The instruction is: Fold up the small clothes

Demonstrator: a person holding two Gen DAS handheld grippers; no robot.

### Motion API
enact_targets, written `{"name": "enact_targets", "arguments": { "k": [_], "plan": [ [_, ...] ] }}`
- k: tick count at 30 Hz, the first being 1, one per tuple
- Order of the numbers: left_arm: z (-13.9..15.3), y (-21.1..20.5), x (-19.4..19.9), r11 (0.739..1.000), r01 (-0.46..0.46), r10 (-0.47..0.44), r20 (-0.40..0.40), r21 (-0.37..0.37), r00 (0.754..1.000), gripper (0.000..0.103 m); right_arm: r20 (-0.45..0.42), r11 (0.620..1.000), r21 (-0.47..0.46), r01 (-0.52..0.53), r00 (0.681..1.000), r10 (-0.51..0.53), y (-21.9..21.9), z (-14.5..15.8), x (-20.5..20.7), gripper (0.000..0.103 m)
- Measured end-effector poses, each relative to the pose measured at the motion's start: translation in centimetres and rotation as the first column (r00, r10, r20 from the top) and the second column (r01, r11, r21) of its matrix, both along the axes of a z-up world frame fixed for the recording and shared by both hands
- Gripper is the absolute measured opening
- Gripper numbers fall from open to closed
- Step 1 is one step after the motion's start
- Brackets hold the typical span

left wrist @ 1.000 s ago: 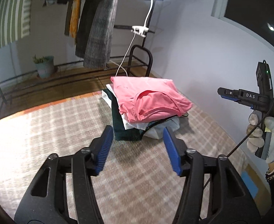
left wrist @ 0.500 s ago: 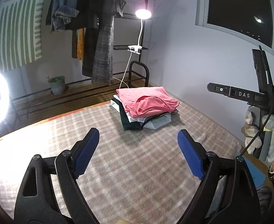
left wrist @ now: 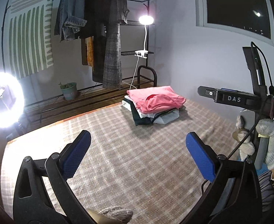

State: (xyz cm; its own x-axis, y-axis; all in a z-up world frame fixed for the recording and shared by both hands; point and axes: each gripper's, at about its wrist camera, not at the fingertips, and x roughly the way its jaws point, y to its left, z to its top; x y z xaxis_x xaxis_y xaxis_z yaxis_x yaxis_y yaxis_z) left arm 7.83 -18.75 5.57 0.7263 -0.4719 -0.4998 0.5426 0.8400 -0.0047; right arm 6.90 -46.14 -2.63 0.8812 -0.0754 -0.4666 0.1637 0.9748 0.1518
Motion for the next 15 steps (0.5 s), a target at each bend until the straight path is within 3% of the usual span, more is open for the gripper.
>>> {"name": "enact_targets", "arguments": {
  "k": [6,15],
  "plan": [
    [-1.8,0.3,0.3,0.999,-0.008,0.009,-0.006,0.044,1.0,0.103,-0.009,1.0,-0.011,0.017,1.0,-0.018,0.6,-2.6,1.0,0.103],
    [-3.4,0.5,0.7,0.998,-0.022,0.026,-0.07,0.059,0.997,0.103,0.002,0.999,0.031,0.032,0.999,-0.032,0.1,-3.4,2.1,0.103]
  ]
}}
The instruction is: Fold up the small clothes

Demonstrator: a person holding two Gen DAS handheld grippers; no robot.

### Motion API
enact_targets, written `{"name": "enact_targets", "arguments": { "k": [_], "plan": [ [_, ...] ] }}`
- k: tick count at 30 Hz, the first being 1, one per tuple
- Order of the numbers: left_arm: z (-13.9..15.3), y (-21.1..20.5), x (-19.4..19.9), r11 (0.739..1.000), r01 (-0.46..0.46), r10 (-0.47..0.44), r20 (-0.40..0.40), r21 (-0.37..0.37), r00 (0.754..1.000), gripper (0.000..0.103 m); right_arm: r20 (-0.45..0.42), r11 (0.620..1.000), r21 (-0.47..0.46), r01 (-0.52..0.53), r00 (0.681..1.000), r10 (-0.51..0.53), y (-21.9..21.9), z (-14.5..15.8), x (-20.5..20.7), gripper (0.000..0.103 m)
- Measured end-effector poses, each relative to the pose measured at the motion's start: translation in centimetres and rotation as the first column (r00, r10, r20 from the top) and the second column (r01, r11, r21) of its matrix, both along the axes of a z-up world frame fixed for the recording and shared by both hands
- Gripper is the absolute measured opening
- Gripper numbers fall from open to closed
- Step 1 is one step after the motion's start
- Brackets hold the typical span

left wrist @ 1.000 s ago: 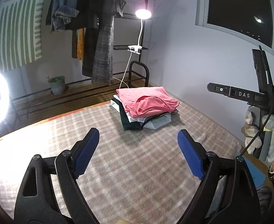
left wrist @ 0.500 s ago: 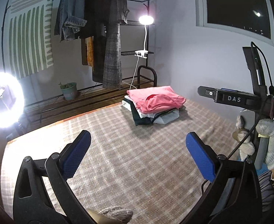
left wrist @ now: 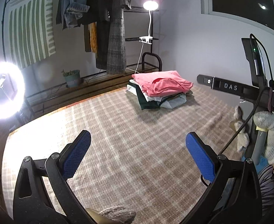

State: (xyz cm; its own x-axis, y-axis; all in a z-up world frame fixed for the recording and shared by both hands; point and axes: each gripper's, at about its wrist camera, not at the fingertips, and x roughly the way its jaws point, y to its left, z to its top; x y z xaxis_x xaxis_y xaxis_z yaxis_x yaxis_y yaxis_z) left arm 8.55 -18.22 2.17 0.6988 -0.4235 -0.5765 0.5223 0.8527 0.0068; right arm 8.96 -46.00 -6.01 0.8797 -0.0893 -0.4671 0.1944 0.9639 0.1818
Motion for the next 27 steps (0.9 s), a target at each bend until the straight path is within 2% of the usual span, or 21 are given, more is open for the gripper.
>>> {"name": "enact_targets", "arguments": {
  "k": [6,27],
  "plan": [
    [-0.1,0.3,0.0,1.0,-0.009,0.009,-0.019,-0.007,1.0,0.103,-0.017,1.0,0.006,0.02,1.0,-0.02,-0.3,-0.4,0.3,0.103],
    [0.1,0.6,-0.2,1.0,-0.017,0.017,-0.013,-0.008,1.0,0.103,-0.036,1.0,0.009,0.026,0.999,-0.026,-0.1,-1.2,0.8,0.103]
  ]
}}
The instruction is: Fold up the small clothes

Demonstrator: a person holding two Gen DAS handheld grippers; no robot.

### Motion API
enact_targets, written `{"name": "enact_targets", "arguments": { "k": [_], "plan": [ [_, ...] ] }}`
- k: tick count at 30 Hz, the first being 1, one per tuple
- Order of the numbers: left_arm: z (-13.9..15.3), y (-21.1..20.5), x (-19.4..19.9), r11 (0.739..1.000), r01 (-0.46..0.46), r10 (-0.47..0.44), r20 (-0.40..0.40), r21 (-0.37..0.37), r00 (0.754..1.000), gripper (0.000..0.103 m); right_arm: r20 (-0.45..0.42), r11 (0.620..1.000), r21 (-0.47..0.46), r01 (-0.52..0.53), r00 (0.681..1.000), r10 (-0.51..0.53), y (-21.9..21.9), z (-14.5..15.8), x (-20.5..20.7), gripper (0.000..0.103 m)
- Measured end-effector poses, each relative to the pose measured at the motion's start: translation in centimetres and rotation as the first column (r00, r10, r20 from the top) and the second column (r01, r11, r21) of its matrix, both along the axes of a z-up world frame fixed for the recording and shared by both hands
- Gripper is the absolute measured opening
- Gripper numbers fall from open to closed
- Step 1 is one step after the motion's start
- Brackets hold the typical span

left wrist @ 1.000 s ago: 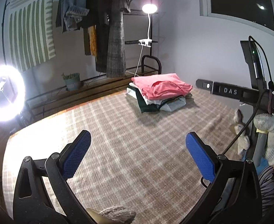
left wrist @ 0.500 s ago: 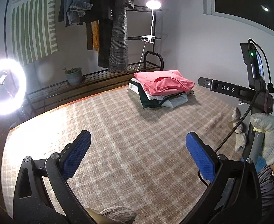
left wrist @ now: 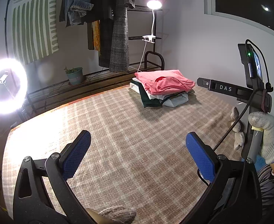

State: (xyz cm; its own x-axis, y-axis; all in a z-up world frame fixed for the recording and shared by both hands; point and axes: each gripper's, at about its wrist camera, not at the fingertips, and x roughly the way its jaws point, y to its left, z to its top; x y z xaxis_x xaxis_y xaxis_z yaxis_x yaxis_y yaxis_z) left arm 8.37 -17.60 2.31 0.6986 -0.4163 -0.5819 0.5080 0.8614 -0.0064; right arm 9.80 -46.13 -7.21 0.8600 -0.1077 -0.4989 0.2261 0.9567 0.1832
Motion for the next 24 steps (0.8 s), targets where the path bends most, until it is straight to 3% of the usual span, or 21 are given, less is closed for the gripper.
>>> {"name": "enact_targets", "arguments": {
  "k": [24],
  "plan": [
    [-0.03,-0.04,-0.16,1.0,0.001,-0.001,0.0,0.002,1.0,0.103,0.003,1.0,0.012,0.015,1.0,-0.015,0.35,-0.3,-0.58,0.103]
  ]
}}
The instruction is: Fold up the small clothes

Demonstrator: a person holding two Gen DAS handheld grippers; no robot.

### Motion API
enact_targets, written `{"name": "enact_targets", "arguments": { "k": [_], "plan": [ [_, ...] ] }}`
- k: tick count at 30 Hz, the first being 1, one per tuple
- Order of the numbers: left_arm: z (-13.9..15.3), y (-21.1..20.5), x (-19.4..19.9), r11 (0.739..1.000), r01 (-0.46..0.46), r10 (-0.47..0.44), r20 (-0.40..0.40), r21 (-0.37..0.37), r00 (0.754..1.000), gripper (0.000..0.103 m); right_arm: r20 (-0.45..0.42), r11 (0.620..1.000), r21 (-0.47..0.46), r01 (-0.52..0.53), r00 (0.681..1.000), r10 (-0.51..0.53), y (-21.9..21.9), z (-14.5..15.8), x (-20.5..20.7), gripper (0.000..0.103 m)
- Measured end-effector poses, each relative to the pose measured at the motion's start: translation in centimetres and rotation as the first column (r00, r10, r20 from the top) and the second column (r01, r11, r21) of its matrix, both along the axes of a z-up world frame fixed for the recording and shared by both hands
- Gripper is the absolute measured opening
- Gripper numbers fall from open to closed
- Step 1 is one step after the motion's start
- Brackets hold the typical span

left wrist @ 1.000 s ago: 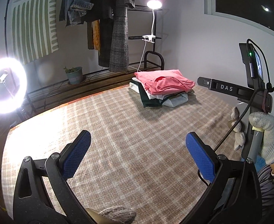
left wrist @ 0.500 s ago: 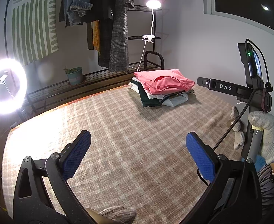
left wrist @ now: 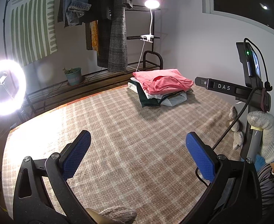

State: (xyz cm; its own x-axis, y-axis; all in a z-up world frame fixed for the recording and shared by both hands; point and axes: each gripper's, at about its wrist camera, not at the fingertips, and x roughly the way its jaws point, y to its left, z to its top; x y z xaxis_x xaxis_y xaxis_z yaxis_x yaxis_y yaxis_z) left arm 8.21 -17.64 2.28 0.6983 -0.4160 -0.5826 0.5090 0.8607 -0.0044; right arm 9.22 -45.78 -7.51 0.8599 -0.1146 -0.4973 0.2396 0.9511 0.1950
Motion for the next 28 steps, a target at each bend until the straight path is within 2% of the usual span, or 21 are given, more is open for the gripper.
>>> {"name": "enact_targets", "arguments": {
  "k": [14,20,28],
  "plan": [
    [0.0,0.2,-0.3,1.0,0.003,-0.003,0.014,0.013,1.0,0.103,-0.001,1.0,0.005,0.001,1.0,-0.001,0.4,-0.1,-0.3,0.103],
    [0.1,0.8,-0.8,1.0,0.003,-0.004,0.058,0.018,0.998,0.103,-0.001,1.0,0.005,0.001,1.0,-0.001,0.5,-0.1,-0.3,0.103],
    [0.0,1.1,-0.5,1.0,0.007,-0.009,0.048,0.022,0.999,0.103,-0.002,1.0,0.01,0.0,1.0,0.0,0.5,-0.2,-0.4,0.103]
  ]
}}
